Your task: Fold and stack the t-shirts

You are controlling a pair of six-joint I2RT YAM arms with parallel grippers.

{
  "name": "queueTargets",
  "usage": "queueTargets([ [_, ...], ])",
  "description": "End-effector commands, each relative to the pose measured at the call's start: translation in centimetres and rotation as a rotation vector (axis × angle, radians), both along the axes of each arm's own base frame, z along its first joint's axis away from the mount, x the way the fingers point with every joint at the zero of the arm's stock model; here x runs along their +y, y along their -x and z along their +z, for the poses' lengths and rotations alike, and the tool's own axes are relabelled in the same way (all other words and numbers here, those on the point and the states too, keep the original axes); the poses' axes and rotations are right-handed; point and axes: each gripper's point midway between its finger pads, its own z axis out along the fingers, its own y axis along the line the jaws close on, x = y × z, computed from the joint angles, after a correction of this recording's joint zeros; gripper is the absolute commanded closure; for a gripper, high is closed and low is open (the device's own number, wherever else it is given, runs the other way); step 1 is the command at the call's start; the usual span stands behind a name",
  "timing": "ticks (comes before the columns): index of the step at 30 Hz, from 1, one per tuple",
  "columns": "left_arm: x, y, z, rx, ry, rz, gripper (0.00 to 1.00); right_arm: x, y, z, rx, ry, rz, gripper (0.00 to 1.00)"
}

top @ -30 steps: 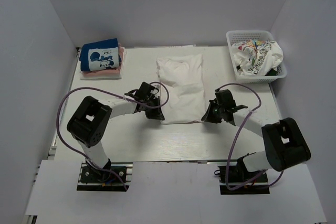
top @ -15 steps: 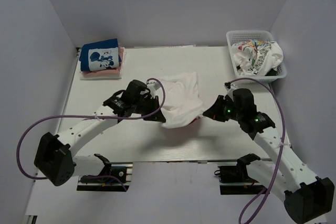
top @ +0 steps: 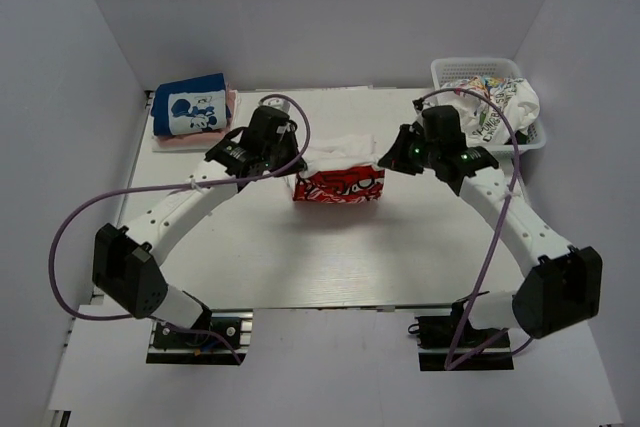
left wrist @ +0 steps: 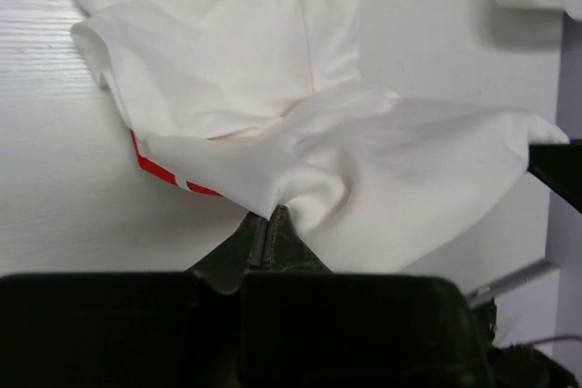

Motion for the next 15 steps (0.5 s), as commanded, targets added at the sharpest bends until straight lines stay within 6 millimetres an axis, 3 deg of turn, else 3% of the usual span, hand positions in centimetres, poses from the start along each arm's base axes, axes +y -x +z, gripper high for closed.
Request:
queueTargets([
  [1,2.1,-2.6,1.4,-0.047,-0.055,0.132,1.0,-0.1,-3.3,1.8,-0.072,0.025,-0.022,1.0],
  [2,2.6,-3.3,1.5,-0.051,-0.059,0.153,1.0,-0.1,-3.6,1.6,-0.061,0.027,-0.026,1.0],
  [3,2.8,-4.1,1.4,-0.048,-0.061,0.168,1.0,0.0,-4.5,2.9,-0.089,0.023,-0.03,1.0],
  [4,2.8,-4.2,1.2,-0.039,-0.068,0.168,1.0,0.2,-5.2,1.5,-0.056,0.041,-0.025,1.0],
  [9,4.9,-7.1,-0.7,0.009,-0.097,0.229,1.0,1.1,-8.6,1.4,-0.053,0.04,-0.022,1.0],
  [10,4.7,-7.8,-0.6,0.007,-0.08,0.225,1.0,1.3,-9.1,0.3,-0.025,0.043,-0.02,1.0],
  [13,4.5,-9.9,-1.3,0.025,-0.062,0.198,1.0,2.1,-11.2,0.9,-0.034,0.023,-0.009,1.0],
  [14,4.5,-11.1,-0.5,-0.003,-0.055,0.202,1.0,2.5,-12.5,-0.1,-0.019,0.029,-0.008,1.0],
  [15,4.5,-12.2,-1.8,0.021,-0.061,0.207,1.0,3.0,-12.9,-0.3,-0.013,0.016,0.01,1.0],
])
